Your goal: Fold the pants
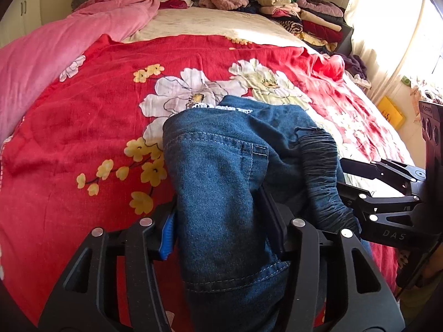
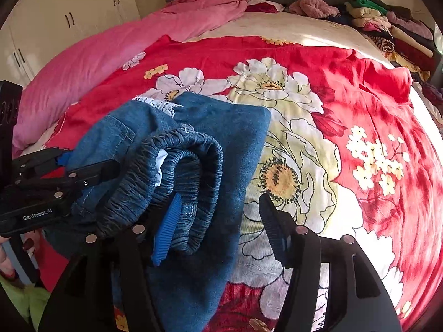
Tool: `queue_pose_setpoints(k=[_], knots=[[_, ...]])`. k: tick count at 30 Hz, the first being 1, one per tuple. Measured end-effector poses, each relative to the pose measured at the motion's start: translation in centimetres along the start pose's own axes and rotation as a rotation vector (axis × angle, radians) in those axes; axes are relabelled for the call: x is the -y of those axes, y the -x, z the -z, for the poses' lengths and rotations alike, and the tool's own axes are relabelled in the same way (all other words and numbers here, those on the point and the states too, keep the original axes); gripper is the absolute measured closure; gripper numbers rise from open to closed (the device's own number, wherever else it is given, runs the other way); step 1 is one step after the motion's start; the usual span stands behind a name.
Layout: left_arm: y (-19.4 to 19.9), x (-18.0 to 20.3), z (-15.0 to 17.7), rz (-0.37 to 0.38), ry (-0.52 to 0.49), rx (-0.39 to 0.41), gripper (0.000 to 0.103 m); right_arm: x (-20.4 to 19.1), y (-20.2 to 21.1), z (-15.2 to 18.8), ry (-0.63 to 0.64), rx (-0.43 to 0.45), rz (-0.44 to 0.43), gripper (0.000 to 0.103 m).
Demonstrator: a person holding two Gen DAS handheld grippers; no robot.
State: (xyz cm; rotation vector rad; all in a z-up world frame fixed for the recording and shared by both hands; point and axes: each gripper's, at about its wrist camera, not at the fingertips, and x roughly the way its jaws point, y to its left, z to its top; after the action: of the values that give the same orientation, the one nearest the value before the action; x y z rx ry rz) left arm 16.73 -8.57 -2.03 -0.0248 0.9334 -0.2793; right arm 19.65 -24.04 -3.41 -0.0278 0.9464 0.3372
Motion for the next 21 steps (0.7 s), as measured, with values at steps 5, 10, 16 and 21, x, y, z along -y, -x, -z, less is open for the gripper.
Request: queue_pose_setpoints(k=[5,10,16,21], knots=[[0.1,0.0,0.5,0.000,0.010,-0.003,0.053,0.3,1.0,0.4,-0.029,0.020,-0.004,0.034],[2.0,0.2,0.8,0.002,0.010,0.041,0.040,0.5,3.8,0.8,-0.061,0.087,-0.012,0.023],[5.6,0.8,1.5,-0.011,-0.014,0.118,0.019,0.0,8.4,1.7,-0.042,0.200,0.001,0.005],[8.6,1.4,2.1,-0.027,-0.032,0.181,0.010,-1.3,11.6,2.7,0.005,0.276,0.034,0.005]])
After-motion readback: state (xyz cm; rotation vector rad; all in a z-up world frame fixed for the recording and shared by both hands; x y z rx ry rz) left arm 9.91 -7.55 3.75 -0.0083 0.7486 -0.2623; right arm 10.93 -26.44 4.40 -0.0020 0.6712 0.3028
